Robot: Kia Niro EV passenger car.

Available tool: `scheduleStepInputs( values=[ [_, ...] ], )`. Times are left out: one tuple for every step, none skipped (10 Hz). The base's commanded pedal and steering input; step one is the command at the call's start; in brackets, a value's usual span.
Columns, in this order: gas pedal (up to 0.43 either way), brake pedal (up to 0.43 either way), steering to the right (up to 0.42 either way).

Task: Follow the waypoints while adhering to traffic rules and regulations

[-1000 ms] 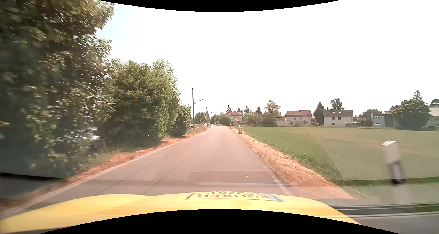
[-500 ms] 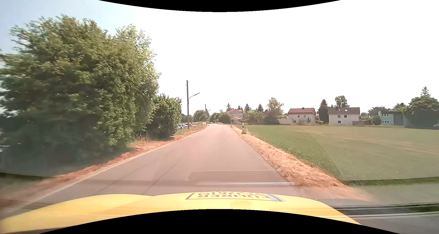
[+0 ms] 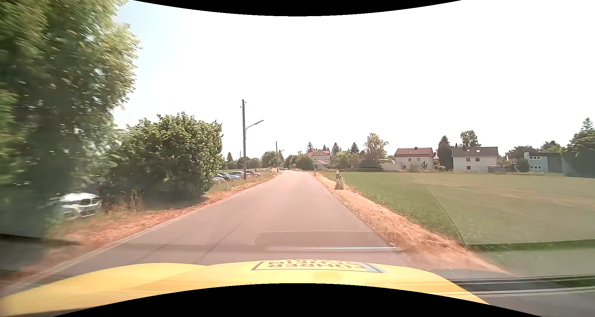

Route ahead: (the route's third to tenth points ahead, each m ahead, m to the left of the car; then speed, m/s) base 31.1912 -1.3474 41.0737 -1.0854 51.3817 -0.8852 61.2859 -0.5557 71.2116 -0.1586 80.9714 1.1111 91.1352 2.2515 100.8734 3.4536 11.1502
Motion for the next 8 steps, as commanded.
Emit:
scheduleStepInputs(
  values=[
    [0.098,0.0,-0.001],
    [0.098,0.0,0.0],
    [0.098,0.0,-0.001],
    [0.098,0.0,-0.001],
    [0.098,0.0,-0.001],
    [0.098,0.0,-0.001],
    [0.098,0.0,-0.001],
    [0.098,0.0,-0.001]
  ],
)
